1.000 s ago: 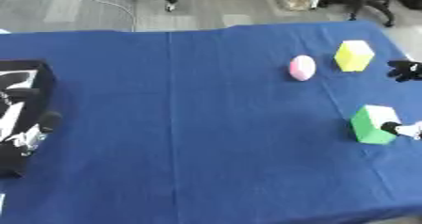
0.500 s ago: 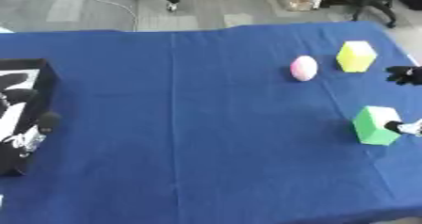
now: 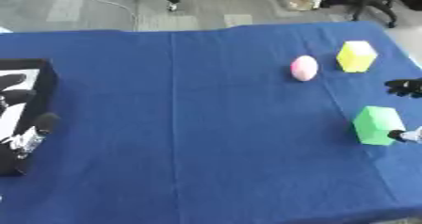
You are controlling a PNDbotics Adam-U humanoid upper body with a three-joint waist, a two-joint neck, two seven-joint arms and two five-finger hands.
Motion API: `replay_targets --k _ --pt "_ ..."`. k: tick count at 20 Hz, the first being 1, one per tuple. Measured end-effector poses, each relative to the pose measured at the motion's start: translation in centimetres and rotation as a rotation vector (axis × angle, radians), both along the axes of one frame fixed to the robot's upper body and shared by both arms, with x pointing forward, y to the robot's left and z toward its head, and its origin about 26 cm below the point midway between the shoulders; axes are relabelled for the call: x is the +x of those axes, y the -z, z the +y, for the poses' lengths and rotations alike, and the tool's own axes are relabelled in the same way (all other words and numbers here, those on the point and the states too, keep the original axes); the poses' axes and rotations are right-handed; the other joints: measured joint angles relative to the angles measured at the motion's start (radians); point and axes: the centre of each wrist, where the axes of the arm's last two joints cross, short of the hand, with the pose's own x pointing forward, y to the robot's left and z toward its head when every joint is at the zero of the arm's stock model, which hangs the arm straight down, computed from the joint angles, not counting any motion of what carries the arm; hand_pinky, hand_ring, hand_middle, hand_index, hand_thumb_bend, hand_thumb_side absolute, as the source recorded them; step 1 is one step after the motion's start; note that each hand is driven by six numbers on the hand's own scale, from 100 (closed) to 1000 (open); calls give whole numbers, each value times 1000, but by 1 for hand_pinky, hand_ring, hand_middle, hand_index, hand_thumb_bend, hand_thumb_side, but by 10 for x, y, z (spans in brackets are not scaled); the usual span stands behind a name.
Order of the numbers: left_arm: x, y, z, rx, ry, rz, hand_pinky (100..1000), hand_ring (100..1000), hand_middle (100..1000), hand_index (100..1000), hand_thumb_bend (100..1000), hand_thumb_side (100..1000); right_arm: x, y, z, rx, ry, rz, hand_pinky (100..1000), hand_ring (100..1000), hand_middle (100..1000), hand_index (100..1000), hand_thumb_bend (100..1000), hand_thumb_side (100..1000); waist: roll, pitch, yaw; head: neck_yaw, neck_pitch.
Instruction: Pick up the objects with one hand, pass them to the other hand, and then place them into the box on the other side of the table.
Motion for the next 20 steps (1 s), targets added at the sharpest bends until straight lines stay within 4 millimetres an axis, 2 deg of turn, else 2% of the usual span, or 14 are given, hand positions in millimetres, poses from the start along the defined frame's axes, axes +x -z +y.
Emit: replay_targets --k 20 --pt "0 0 0 -1 7 -1 752 681 761 789 717 542 16 23 -14 -49 42 85 928 956 904 966 429 175 0 0 8 -9 0"
